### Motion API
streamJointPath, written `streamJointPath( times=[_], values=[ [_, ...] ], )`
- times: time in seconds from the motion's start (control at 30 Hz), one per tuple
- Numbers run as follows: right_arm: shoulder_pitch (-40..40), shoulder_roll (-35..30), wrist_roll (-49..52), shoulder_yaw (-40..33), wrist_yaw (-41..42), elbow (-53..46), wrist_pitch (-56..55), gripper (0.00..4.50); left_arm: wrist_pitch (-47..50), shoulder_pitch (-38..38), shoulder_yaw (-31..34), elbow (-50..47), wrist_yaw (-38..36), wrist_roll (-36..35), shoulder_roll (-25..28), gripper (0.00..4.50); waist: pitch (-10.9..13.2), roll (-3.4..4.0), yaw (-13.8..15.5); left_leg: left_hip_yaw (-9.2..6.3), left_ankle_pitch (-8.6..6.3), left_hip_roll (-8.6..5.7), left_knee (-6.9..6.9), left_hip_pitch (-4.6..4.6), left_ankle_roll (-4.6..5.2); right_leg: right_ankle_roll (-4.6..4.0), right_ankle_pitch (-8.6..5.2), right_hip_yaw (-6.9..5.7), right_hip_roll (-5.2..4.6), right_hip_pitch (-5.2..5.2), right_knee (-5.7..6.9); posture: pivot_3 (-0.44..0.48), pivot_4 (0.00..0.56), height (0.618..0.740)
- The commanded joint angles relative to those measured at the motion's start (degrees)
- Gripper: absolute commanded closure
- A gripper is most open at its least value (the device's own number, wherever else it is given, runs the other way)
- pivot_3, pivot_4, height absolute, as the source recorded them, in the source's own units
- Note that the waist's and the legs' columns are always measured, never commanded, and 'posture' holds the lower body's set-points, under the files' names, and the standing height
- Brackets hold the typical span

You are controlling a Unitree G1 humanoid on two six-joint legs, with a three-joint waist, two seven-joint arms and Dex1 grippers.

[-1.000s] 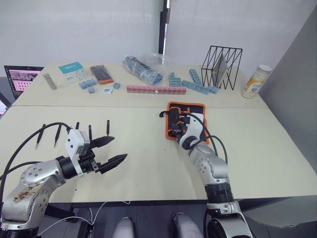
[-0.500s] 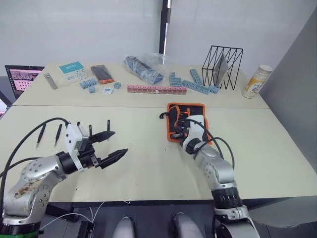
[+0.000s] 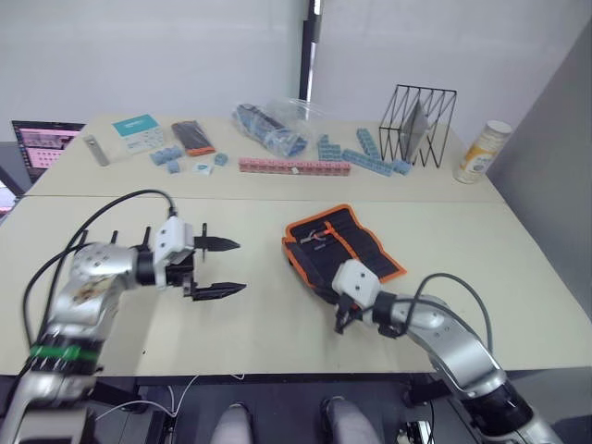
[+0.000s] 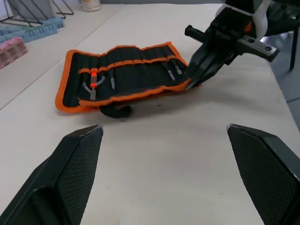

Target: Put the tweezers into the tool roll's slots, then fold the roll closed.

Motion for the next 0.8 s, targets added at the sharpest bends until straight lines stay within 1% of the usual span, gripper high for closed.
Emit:
streamJointPath(
  times=[0.03, 0.13, 0.17, 0.27, 0.33, 0.43, 0.47, 0.53, 0.63, 0.8],
  values=[
    [1.4, -2.2, 0.4, -0.4, 3.8, -4.9, -3.6, 4.46, -14.3, -10.0, -4.1, 13.9, -6.2, 6.2, -3.3, 0.0, 0.0, 0.0, 0.4, 0.01, 0.15, -0.01, 0.03, -0.01, 0.24, 0.01, 0.0, 0.01, -0.01, 0.02, -0.01, 0.0, 0.15, 0.738],
    [3.0, -3.5, -0.3, -0.4, 5.0, -6.3, -4.3, 4.46, -24.5, -18.4, -6.1, 24.6, -10.6, 8.5, -8.1, 0.0, 0.0, 0.0, 1.0, 0.0, 0.17, -0.04, 0.12, -0.11, 0.3, 0.03, 0.01, 0.02, -0.01, 0.02, -0.04, 0.0, 0.15, 0.738],
    [3.5, -3.6, -0.5, -0.5, 5.1, -6.6, -4.4, 4.46, -30.2, -20.5, -8.1, 28.2, -11.5, 10.1, -9.1, 0.0, 0.0, 0.0, 1.1, -0.02, 0.17, -0.04, 0.18, -0.19, 0.3, 0.05, 0.02, 0.01, -0.01, 0.02, -0.05, 0.0, 0.15, 0.738],
    [4.5, -3.6, -1.1, -0.7, 4.9, -7.2, -4.4, 4.46, -40.6, -25.5, -12.3, 36.5, -12.3, 12.1, -11.6, 0.0, 0.0, 0.0, 0.9, -0.04, 0.09, -0.06, 0.34, -0.32, 0.39, 0.11, 0.05, 0.04, -0.01, 0.01, -0.05, 0.0, 0.15, 0.738],
    [5.2, -3.6, -1.7, -0.9, 4.6, -7.8, -4.0, 4.46, -45.7, -28.9, -13.1, 42.0, -12.3, 13.7, -13.9, 0.0, 0.0, -0.01, 1.1, -0.05, 0.06, -0.07, 0.45, -0.38, 0.42, 0.18, 0.09, 0.04, 0.0, 0.0, 0.04, 0.0, 0.15, 0.738],
    [6.1, -3.6, -2.2, -1.4, 4.0, -8.8, -3.2, 4.46, -52.2, -31.7, -15.4, 47.2, -12.3, 15.7, -15.3, 0.0, 0.0, -0.01, 1.0, -0.1, -0.01, -0.08, 0.7, -0.51, 0.48, 0.22, 0.1, 0.03, 0.01, -0.02, 0.14, 0.0, 0.15, 0.738],
    [6.6, -3.7, -2.3, -1.6, 3.8, -9.3, -2.9, 4.46, -53.8, -32.3, -15.9, 48.4, -12.3, 16.1, -15.7, 0.0, 0.0, -0.01, 1.0, -0.11, -0.02, -0.08, 0.72, -0.52, 0.48, 0.23, 0.1, 0.03, 0.01, -0.01, 0.14, 0.0, 0.15, 0.738],
    [7.4, -3.8, -2.6, -2.0, 3.4, -10.0, -2.4, 4.46, -53.5, -33.3, -15.7, 49.9, -12.3, 14.5, -17.0, 0.0, 0.0, -0.01, 1.1, -0.12, -0.02, -0.09, 0.74, -0.53, 0.48, 0.24, 0.1, 0.03, 0.01, 0.0, 0.15, 0.0, 0.15, 0.738],
    [8.1, -3.6, -2.9, -2.4, 2.9, -10.9, -1.6, 4.5, -54.5, -33.4, -17.9, 49.8, -12.3, 12.4, -17.3, 0.76, 0.0, -0.01, 1.1, -0.14, -0.02, -0.1, 0.79, -0.53, 0.48, 0.25, 0.11, 0.04, 0.01, 0.02, 0.17, 0.0, 0.15, 0.738],
    [8.9, -3.7, -3.0, -2.3, 2.4, -12.0, -0.9, 4.5, -55.8, -33.0, -23.5, 48.5, -12.3, 9.5, -15.7, 2.44, 0.0, -0.01, 1.1, -0.18, -0.02, -0.11, 0.8, -0.55, 0.48, 0.27, 0.11, 0.04, 0.01, 0.02, 0.21, 0.0, 0.15, 0.738]
  ],
)
